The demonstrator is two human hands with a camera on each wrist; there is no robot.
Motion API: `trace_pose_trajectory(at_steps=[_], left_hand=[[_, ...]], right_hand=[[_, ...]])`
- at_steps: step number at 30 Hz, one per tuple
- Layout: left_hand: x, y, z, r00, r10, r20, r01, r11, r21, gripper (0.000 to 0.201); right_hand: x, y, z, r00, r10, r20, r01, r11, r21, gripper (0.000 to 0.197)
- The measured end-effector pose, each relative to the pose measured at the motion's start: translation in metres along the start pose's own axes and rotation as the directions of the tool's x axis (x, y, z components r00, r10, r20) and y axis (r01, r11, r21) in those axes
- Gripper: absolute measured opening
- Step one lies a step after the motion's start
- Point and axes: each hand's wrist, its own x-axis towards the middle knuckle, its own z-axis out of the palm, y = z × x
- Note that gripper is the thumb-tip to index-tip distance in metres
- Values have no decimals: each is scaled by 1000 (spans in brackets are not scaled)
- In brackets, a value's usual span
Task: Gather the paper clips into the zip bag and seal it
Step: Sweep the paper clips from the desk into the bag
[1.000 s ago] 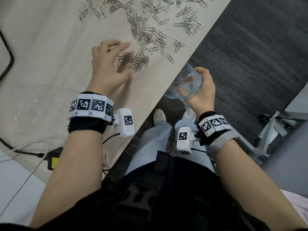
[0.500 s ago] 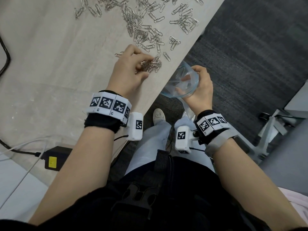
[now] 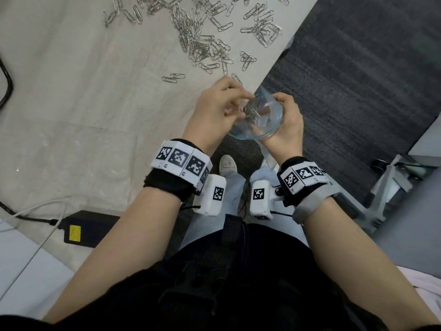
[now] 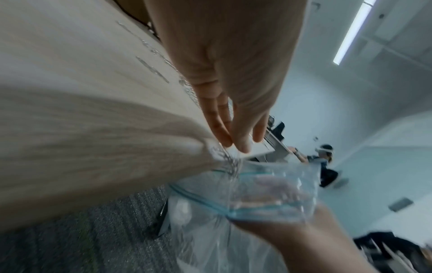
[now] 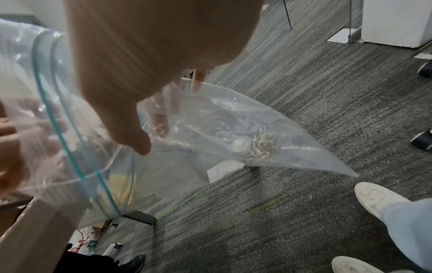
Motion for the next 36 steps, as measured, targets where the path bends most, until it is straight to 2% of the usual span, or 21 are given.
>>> trace_pose_trajectory(at_steps=[2,4,6,8,9,11,14,17,25,29,31,33,36], left_hand=[[0,-3,-13,992,-52,-113,47,998,-47,30],[0,-13,-31,966,-120,-229,125,992,8,29],[-3,-27,-51,924,-230,-304,276,954,117,41],[-7,-39,-69,893,-326,-310,410,874,262,60],[-10,-45,-75,888,-346,-304,435,847,306,64],[-12,-52,-78,896,-327,-300,410,870,275,59],[-9,-51,-65,916,-250,-313,304,943,136,33],[-6,-40,-46,938,-209,-276,244,965,96,16],[3,-7,-6,998,-69,-13,70,993,98,18],[6,4,-6,984,-114,136,124,990,-73,29],[7,5,-13,985,-145,99,160,973,-169,33],[10,1,-24,979,-203,3,198,955,-219,32],[15,-13,-43,937,-248,-246,220,966,-135,30]], right_hand=[[1,2,1,1000,19,1,-19,1000,2,65],[2,4,1,999,33,4,-33,999,-4,64],[3,6,2,999,39,7,-39,999,-10,64],[3,5,3,999,46,4,-46,999,-10,64],[3,5,3,999,48,3,-47,999,-9,65],[2,3,4,999,51,8,-50,999,-10,66],[1,1,5,998,57,11,-57,998,-5,66],[0,-2,4,999,47,15,-47,999,8,67],[-4,-7,2,1000,19,0,-19,1000,8,68],[-6,-10,0,1000,15,-11,-15,1000,4,69],[-5,-9,-1,1000,30,-3,-30,1000,5,67],[-5,-8,-1,999,47,6,-47,999,13,64],[-3,-6,-3,998,64,10,-64,998,23,66]])
